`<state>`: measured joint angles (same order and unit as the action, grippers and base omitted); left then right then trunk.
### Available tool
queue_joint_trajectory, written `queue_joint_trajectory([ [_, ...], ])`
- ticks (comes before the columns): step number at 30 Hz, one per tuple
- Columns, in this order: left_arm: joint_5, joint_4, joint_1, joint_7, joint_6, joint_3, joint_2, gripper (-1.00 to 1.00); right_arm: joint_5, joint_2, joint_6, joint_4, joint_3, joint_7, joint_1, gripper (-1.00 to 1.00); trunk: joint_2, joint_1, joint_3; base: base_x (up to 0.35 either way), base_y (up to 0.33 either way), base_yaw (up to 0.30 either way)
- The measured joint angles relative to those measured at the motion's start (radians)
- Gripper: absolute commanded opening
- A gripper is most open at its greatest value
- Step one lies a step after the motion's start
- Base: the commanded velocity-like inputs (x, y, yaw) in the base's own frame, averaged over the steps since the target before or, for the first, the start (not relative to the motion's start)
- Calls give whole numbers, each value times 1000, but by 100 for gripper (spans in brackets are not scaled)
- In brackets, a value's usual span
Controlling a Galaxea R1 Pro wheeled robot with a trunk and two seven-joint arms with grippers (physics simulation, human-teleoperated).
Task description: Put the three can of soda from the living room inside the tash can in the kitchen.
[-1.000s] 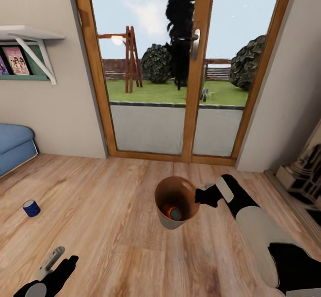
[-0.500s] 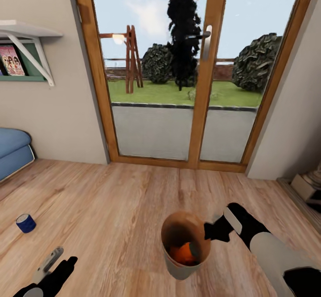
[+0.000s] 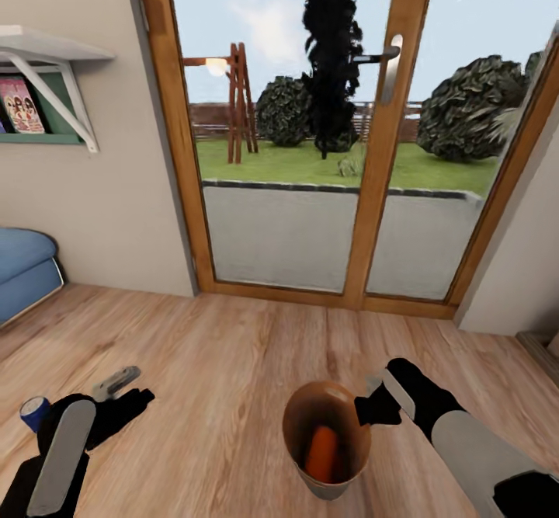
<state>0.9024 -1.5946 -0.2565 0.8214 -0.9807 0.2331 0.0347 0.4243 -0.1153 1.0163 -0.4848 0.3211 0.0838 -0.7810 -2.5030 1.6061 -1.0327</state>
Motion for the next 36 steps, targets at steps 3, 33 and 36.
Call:
queue_joint_trajectory([
  [3, 0, 7, -29, 63, -32, 0, 6, 100, 34, -2, 0, -2, -2, 2, -2, -100, 0, 0, 0, 343, 4, 250],
  [33, -115, 233, -135, 110, 98, 178, 51, 100, 27, -7, 30, -166, 5, 2, 4, -100, 0, 0, -31, 253, 0, 228],
  [36, -115, 239, -135, 109, 100, 178, 50, 100, 34, -6, 30, -167, 5, 2, 4, -100, 0, 0, -34, 1, 0, 246],
])
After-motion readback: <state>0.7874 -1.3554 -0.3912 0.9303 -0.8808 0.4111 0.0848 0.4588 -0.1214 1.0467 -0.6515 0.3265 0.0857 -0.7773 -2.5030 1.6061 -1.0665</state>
